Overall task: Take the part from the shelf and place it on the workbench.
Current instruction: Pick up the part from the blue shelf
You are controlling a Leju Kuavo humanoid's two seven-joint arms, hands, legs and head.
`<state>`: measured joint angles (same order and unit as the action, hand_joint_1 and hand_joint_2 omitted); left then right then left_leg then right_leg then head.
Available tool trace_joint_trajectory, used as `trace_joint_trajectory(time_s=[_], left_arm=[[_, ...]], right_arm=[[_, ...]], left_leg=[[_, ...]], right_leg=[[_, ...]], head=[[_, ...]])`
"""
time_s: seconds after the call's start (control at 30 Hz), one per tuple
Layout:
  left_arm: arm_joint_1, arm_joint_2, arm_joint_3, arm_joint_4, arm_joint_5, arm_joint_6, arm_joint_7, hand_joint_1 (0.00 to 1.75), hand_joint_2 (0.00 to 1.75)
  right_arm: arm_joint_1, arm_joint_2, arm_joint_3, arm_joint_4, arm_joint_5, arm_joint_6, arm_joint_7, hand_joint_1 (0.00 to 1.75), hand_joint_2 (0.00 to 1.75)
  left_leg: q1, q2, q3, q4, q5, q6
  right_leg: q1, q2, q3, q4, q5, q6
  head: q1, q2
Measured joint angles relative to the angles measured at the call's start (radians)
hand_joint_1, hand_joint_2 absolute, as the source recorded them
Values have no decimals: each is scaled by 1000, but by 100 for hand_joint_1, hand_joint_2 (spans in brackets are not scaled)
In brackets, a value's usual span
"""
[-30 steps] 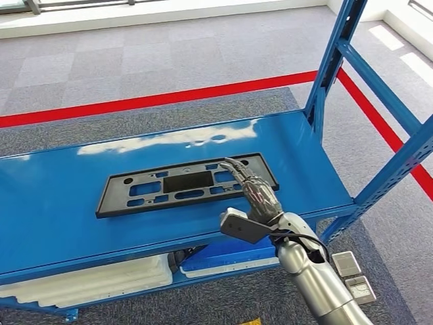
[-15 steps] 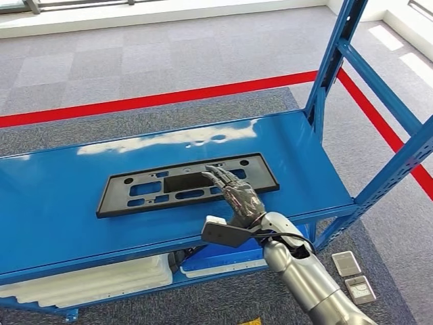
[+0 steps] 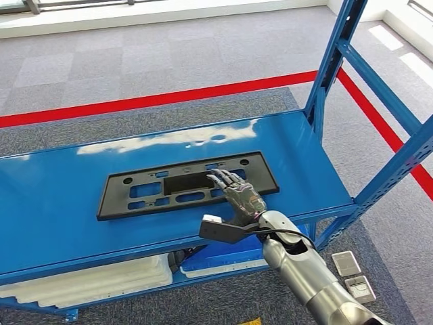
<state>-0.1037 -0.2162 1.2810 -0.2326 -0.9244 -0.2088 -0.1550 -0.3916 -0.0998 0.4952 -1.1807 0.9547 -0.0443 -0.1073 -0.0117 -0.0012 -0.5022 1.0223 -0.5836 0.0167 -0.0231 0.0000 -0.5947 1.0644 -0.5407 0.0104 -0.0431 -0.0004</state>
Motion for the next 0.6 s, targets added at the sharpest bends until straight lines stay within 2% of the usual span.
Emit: trace_joint_trajectory(time_s=[0.37, 0.5, 0.6], left_arm=[[0, 0, -12, 0, -16, -1, -11, 0, 0], [0, 0, -18, 0, -26, -2, -16, 0, 0], [0, 0, -19, 0, -27, -2, -19, 0, 0]], right_arm=[[-51, 0, -81, 116, 86, -78, 8, 1, 175], [-59, 0, -120, 140, 160, -106, 22, 175, 175], [-59, 0, -145, 153, 184, -111, 24, 175, 175]], left_leg=[[0, 0, 2, 0, 0, 0], [0, 0, 3, 1, 0, 0], [0, 0, 3, 1, 0, 0]], right_leg=[[0, 0, 3, 0, 0, 0], [0, 0, 4, 0, 0, 0], [0, 0, 4, 0, 0, 0]], head=[[0, 0], [0, 0], [0, 0]])
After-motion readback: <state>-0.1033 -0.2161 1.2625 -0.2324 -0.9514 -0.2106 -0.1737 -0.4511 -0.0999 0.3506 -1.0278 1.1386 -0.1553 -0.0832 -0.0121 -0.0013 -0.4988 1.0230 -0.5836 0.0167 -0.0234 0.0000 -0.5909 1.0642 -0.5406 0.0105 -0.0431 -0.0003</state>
